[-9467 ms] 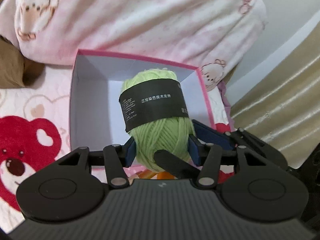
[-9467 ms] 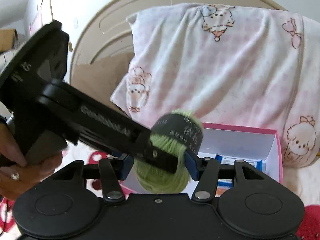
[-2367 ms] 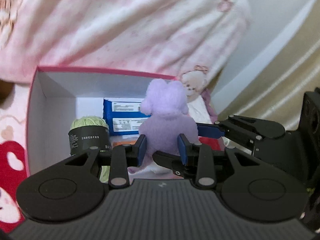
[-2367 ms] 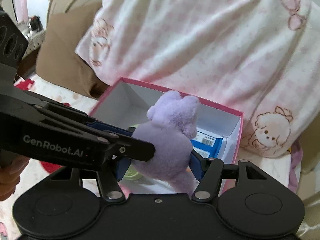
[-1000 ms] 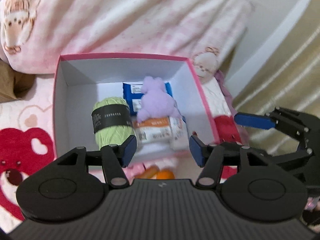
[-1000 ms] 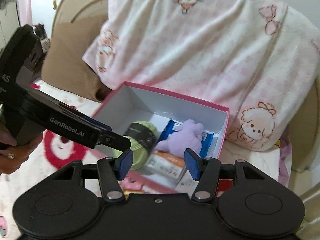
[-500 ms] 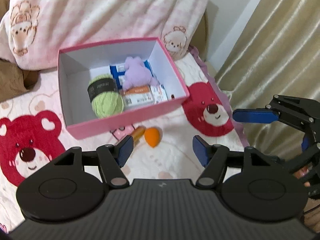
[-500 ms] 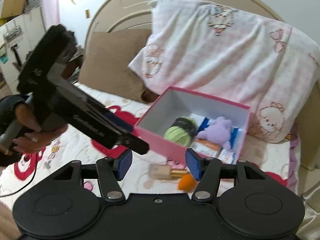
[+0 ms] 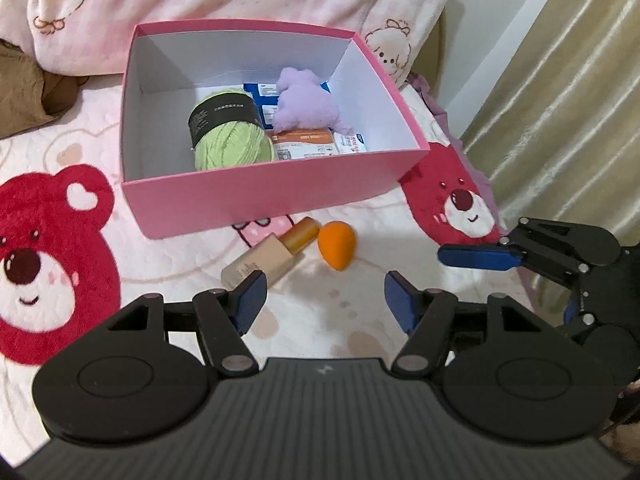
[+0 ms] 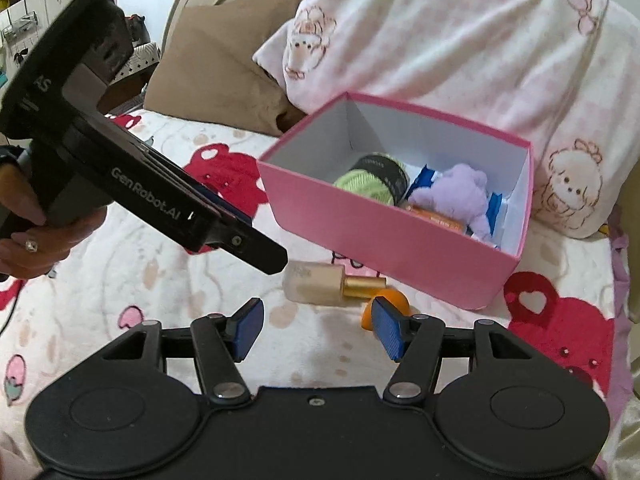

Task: Organize objects
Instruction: 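Lower the left tool onto the orange makeup sponge and close it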

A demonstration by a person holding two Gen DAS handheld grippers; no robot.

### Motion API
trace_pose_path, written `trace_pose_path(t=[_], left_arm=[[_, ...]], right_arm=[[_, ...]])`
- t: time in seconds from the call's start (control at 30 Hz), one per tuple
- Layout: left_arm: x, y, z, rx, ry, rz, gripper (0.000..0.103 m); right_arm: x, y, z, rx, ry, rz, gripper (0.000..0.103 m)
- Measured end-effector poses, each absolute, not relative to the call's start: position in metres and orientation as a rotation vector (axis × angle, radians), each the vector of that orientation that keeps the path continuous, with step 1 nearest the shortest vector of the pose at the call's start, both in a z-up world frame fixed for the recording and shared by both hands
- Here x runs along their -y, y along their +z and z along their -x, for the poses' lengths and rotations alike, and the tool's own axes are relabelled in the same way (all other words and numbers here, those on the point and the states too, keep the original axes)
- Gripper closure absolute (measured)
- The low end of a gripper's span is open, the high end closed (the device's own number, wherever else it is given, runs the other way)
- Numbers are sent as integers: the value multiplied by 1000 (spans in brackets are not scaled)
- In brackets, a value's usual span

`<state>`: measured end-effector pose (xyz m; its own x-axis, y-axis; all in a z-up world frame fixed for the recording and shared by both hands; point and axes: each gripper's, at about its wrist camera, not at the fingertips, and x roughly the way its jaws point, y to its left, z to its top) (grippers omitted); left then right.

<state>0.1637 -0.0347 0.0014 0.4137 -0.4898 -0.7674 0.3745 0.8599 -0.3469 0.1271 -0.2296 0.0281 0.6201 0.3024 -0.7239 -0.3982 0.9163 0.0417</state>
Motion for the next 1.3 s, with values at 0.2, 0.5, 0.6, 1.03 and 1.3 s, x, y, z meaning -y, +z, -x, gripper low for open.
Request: trace_pose_path(t=[0.2, 0.5, 0.6, 1.03, 1.3], left_arm=[[54, -29, -169, -1013, -551, 109, 40], [79, -57, -174, -963, -544, 72, 41], [88, -64, -180, -923, -559, 92, 41], [109, -91, -206, -971, -541, 131, 69], [110, -96, -198, -998, -561, 131, 77]], right_arm=[[231, -7, -138, -780, 375, 175, 38], [236, -58, -153, -745, 277, 177, 29], [240, -72, -164, -744, 284, 118, 28], [256, -99, -182, -753, 246, -24, 33], [247, -98, -174, -741, 232, 61, 61]])
